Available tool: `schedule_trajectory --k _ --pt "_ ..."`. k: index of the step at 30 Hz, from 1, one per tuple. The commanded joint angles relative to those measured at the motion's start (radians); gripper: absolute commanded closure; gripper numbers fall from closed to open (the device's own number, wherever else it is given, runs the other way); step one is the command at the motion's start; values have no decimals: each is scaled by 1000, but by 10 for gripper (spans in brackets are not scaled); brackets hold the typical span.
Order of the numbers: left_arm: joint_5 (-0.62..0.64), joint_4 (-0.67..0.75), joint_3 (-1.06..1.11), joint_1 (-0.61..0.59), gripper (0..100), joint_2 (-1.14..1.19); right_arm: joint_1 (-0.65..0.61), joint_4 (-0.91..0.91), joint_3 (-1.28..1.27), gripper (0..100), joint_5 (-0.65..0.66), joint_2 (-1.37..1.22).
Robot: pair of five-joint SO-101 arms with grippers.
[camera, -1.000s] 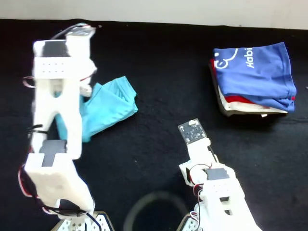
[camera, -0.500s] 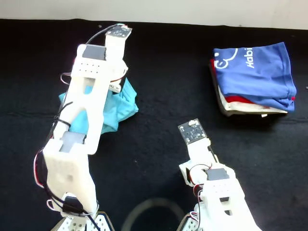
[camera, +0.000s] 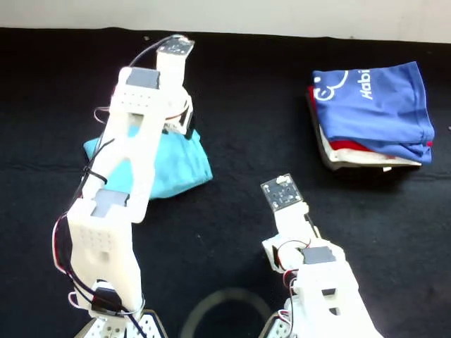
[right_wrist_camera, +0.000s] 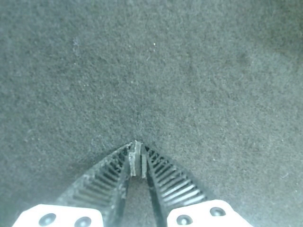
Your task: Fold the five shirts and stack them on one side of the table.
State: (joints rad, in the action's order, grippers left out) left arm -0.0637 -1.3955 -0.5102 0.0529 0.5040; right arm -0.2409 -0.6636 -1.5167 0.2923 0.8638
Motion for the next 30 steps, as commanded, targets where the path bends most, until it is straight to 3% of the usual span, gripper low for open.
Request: schedule_trajectory --k 1,5,12,21,26,30 --pt "11 -109 -137 -36 835 -13 10 22 -12 991 -9 1" --pt "9 -247 -234 -114 997 -2 10 22 -12 991 -9 1" --pt "-41 -242 -38 -108 990 -1 10 22 -12 991 -9 1" --pt "-37 112 166 53 990 -1 10 22 -12 991 -9 1" --pt "-11 397 255 56 990 7 10 22 -12 991 -9 1" --pt "-12 522 260 31 990 102 10 22 -12 991 -9 1"
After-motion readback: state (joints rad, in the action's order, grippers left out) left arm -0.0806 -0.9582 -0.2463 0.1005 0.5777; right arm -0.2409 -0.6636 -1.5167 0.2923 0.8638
